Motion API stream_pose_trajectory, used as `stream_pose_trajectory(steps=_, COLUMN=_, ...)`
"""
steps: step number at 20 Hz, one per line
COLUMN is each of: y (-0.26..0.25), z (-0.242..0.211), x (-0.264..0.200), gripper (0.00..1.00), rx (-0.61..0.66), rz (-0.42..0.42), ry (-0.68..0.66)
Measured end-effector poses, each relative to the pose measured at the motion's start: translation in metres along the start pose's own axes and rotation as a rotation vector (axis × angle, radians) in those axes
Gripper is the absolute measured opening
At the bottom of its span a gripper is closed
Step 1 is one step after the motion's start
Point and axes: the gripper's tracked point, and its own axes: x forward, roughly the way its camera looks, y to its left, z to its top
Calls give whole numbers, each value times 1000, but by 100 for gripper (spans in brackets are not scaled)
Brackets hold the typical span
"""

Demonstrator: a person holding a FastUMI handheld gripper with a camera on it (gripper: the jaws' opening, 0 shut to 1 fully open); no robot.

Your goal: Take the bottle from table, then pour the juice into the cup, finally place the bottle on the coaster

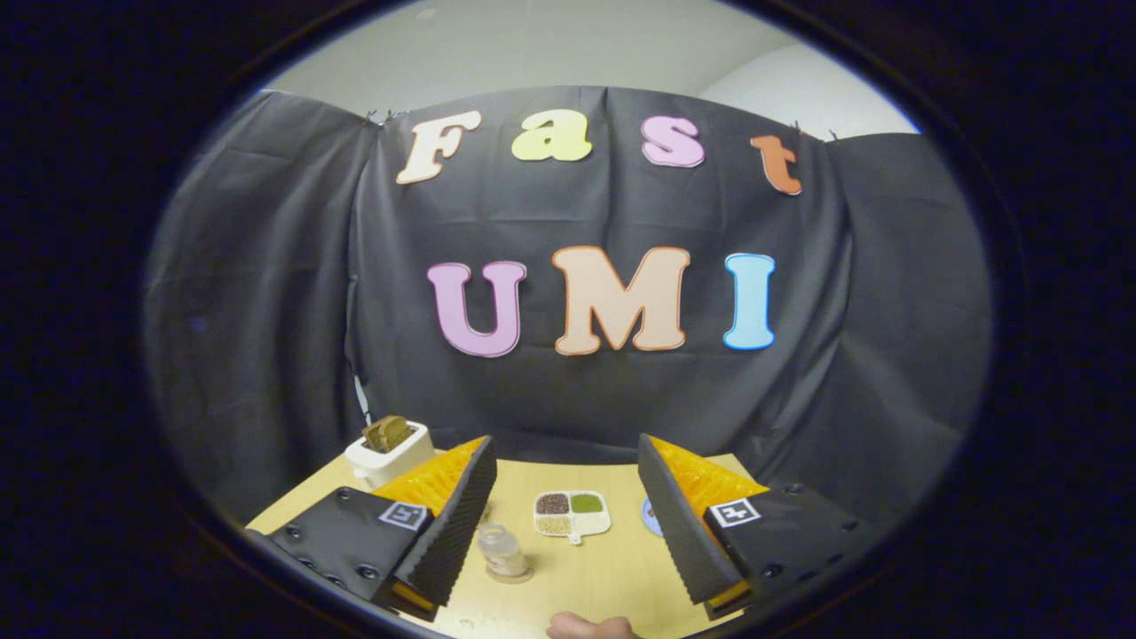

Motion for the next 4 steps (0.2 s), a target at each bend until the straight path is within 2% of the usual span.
stream_pose_trajectory(steps=4, y=-23, z=34, x=-5, gripper=99, rx=15, rz=-24, ry=-62)
